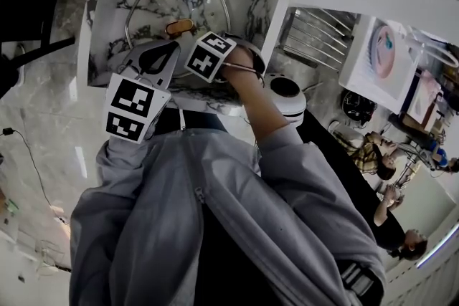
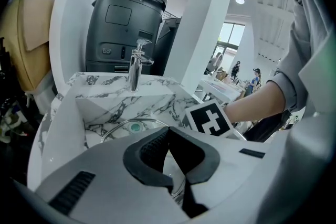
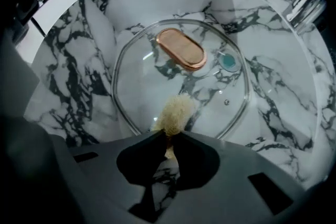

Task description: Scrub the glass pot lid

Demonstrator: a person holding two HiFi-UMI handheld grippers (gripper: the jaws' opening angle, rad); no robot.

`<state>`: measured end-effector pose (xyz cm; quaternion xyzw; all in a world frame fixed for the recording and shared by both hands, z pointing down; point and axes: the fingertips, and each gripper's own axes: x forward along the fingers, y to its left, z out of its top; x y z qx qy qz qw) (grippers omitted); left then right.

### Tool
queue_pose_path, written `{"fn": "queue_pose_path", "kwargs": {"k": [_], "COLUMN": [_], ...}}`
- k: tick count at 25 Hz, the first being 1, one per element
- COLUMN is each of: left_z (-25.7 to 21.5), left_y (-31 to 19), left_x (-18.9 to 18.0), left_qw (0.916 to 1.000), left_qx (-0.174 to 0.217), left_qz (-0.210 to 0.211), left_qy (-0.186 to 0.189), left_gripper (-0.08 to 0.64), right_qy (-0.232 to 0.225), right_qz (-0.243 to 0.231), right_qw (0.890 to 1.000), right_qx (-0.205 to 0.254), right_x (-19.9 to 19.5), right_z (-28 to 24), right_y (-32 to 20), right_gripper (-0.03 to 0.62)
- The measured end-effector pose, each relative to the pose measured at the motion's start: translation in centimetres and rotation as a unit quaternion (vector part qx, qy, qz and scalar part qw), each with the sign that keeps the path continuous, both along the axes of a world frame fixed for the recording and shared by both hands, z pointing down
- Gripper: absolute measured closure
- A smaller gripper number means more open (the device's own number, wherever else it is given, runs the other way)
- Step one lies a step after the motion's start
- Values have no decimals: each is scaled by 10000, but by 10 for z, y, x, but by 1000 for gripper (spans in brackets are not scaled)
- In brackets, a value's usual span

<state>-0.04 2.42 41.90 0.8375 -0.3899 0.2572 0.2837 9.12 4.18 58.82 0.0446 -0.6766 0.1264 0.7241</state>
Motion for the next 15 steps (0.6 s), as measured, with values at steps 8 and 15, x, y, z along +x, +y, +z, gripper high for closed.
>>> {"fn": "queue_pose_path", "kwargs": {"k": [8,15], "left_z": [-13,-27], "left_y": [11,18], "left_x": [-2,-10], "left_qw": [9999,9997], "left_qx": [91,178], "left_qz": [-22,-93], "left_qy": [-88,-158], "left_gripper": [546,546], "right_qy": [-527,-1091], "right_qz": [143,466], "right_qw": [9944,9914], "right_qx": [-908,-557], "right_x": [-14,-25], "right_z": [-6,-45], "right_y": [61,63], "right_gripper": [535,535]}}
